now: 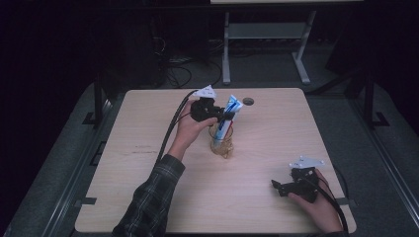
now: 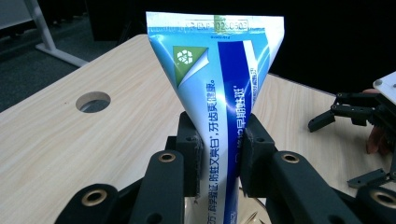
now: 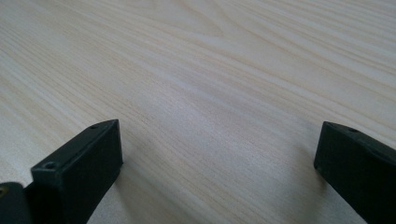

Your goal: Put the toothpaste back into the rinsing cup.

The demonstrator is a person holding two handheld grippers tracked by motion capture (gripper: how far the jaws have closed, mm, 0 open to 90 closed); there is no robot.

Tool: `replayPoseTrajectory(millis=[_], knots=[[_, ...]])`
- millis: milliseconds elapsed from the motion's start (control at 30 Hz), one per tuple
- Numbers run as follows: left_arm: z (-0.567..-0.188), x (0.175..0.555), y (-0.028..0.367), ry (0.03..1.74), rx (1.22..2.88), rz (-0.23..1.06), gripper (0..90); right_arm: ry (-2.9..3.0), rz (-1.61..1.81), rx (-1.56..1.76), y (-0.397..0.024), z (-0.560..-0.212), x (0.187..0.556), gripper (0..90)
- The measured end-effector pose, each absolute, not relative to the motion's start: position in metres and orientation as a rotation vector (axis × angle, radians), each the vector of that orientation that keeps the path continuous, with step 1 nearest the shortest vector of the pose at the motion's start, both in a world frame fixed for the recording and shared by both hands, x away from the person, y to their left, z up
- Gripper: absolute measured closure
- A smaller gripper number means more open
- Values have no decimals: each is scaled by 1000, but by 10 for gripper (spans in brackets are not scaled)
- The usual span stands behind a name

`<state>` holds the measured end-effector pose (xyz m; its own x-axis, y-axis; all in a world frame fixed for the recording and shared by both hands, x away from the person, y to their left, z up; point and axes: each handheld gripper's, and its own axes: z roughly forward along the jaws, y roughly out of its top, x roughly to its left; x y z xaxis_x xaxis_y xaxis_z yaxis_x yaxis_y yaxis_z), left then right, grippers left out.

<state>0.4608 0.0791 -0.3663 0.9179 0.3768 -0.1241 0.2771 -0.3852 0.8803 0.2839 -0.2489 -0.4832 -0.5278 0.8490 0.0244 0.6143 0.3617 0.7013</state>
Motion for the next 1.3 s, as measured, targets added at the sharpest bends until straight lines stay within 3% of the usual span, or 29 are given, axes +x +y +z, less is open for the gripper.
replayPoseTrajectory(millis=[600, 900, 1300], knots=[[-373, 459, 82, 480, 1984, 128, 697, 2286, 955, 1286, -249, -483, 284, 5], [-366, 455, 94, 525, 2000, 170, 388, 2286, 955, 1287, -249, -483, 284, 5], [-358, 439, 127, 608, 2012, 231, 329, 2294, 959, 1275, -247, -483, 289, 5]])
